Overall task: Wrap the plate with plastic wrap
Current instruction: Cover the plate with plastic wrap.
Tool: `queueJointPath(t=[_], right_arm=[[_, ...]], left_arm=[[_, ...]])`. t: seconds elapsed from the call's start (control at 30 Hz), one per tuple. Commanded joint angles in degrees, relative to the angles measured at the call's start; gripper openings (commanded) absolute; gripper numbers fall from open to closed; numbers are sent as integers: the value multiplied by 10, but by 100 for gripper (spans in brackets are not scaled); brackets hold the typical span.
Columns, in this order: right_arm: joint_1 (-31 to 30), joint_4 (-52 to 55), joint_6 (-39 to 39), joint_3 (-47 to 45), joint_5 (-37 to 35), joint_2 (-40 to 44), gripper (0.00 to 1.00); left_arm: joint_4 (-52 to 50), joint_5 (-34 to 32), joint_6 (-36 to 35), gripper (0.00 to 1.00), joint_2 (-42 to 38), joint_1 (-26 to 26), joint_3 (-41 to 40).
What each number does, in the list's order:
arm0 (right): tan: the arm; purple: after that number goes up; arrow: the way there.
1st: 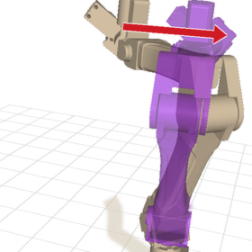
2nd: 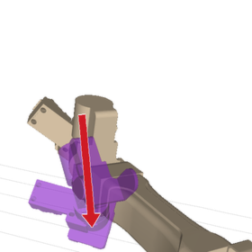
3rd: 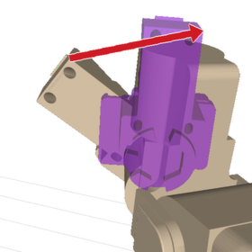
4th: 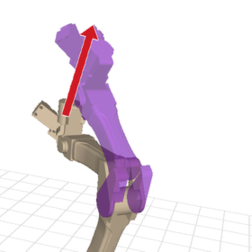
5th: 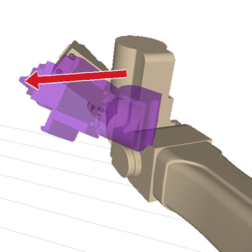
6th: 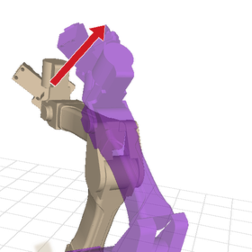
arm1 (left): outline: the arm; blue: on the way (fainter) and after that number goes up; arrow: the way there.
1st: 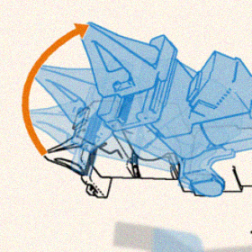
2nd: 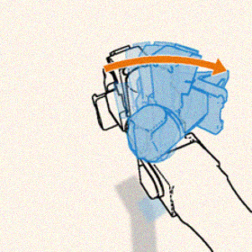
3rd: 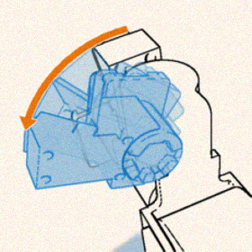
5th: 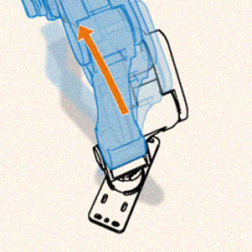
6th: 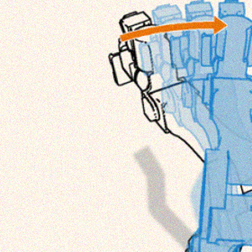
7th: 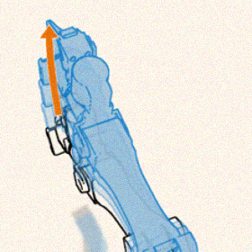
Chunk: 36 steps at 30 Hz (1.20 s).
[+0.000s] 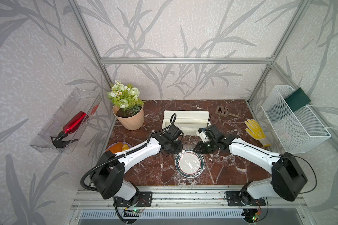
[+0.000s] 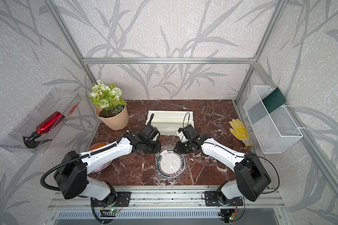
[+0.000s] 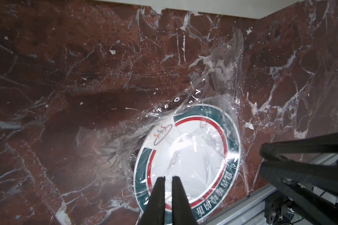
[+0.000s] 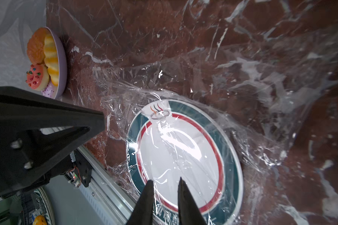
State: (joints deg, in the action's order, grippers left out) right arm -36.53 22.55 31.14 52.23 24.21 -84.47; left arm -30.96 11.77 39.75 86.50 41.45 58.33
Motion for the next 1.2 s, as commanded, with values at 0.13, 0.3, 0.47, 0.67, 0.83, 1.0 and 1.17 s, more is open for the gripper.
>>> queueJointPath(t=[0.13, 0.3, 0.47, 0.67, 0.83, 1.0, 1.17], right_arm=[[2, -20, -8, 55, -20, -91, 22], [9, -4, -34, 92, -43, -150, 20], [25, -10, -45, 98, -46, -184, 19], [33, -17, -57, 81, -46, -202, 19], [37, -35, -57, 58, -29, -210, 18], [40, -45, -57, 47, -4, -181, 19], [41, -26, -58, 54, -7, -120, 21]], left_arm=[[28, -11, -9, 11, 54, -8, 3], [45, -9, -13, 10, 92, -20, 6], [52, -11, -20, 10, 115, -38, 5], [64, -13, -10, 9, 133, -44, -13], [91, 10, 8, 9, 140, -44, -43], [114, 35, 25, 9, 123, -43, -79], [103, 28, 25, 9, 93, -42, -85]])
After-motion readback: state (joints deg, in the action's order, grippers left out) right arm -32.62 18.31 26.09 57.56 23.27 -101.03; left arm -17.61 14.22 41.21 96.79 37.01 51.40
